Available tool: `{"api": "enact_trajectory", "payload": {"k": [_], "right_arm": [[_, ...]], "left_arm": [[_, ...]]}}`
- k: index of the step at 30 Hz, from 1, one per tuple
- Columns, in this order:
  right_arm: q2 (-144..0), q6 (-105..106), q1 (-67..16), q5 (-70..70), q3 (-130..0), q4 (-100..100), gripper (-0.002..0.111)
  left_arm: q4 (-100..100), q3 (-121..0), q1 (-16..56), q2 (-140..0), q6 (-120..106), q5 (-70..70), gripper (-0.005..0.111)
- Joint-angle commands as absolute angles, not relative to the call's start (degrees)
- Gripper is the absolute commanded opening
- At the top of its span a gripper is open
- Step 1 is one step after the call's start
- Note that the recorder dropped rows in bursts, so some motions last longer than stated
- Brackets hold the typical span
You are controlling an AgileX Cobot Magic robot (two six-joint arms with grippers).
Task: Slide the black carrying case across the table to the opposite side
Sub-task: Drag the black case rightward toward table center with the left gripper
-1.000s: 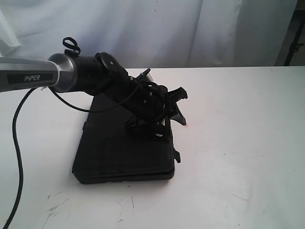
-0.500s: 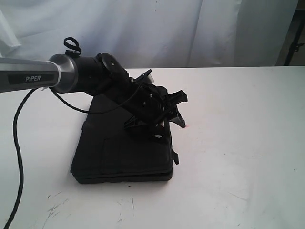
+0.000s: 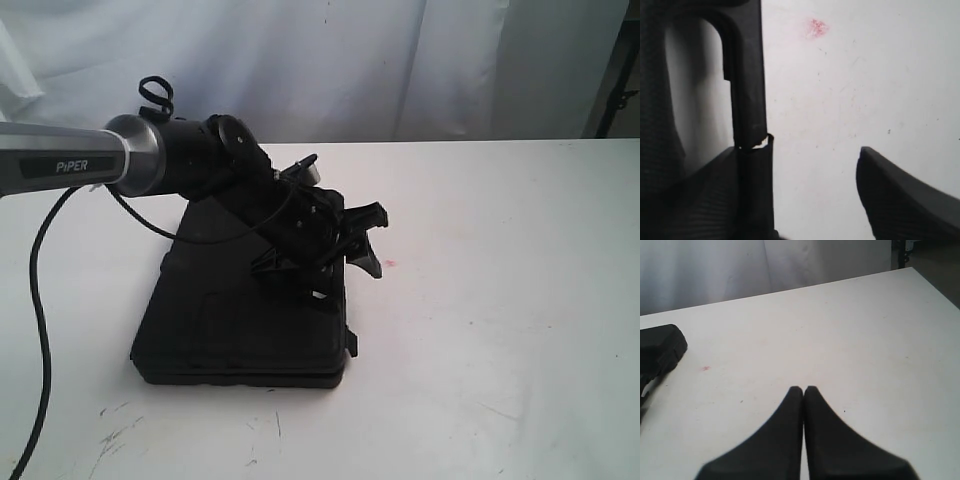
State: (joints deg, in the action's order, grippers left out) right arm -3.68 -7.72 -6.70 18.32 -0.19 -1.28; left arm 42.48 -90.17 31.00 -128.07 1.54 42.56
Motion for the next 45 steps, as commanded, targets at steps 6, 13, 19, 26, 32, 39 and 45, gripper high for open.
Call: {"api": "enact_trajectory", "payload": {"k": [6, 13, 19, 26, 32, 39, 45], "right_arm": [[-3.32, -7.45, -6.25, 18.05, 0.0, -1.42, 0.0], [-3.32, -7.45, -6.25, 18.05, 0.0, -1.42, 0.0], [-3.32, -7.45, -6.25, 18.05, 0.0, -1.42, 0.0], [-3.32, -7.45, -6.25, 18.05, 0.0, -1.42, 0.0], [-3.32, -7.45, -6.25, 18.05, 0.0, -1.42, 0.0], [-3.32, -7.45, -6.25, 18.05, 0.0, -1.42, 0.0], [-3.32, -7.45, -6.25, 18.05, 0.0, -1.42, 0.0]], "left_arm": [[51.45, -90.34, 30.95, -127.28, -2.54, 41.96, 0.069], [62.44, -90.34, 30.95, -127.28, -9.28, 42.05, 0.069], [59.2, -90.34, 30.95, -127.28, -9.13, 41.94, 0.069], [65.72, -90.34, 30.84, -127.41, -9.55, 38.85, 0.069], [66.38, -90.34, 30.84, -127.41, -10.32, 37.8, 0.069], [48.77, -90.34, 30.95, -127.41, -0.48, 42.48, 0.068], [40.14, -90.34, 30.95, -127.41, 9.18, 41.94, 0.068]]}}
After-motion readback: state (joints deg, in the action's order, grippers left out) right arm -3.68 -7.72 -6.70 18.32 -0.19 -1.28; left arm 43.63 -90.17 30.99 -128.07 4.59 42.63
